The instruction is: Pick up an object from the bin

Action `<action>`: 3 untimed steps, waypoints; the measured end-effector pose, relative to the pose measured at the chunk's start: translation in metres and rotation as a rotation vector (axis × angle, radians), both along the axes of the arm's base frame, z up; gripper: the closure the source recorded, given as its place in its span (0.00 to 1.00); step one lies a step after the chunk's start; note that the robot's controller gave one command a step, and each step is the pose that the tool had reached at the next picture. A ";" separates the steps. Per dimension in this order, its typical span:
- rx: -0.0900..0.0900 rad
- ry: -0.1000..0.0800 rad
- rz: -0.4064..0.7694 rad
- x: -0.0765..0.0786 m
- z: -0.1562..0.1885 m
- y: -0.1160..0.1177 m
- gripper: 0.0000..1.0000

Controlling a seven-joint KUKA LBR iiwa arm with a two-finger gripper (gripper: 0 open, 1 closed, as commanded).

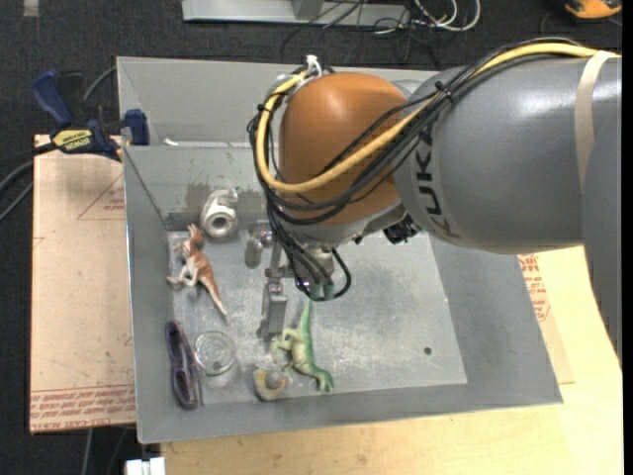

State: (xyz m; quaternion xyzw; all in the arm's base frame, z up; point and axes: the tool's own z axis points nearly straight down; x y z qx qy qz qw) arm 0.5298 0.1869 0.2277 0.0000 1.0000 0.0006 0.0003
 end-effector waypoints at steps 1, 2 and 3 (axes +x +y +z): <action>0.000 0.004 0.135 0.007 -0.052 -0.039 0.00; 0.000 0.004 0.311 -0.009 -0.125 -0.030 0.00; 0.001 0.002 0.185 -0.029 -0.138 -0.109 0.00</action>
Offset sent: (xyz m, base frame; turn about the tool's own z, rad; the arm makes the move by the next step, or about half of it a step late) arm -0.0081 -0.0304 -0.1216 -0.3101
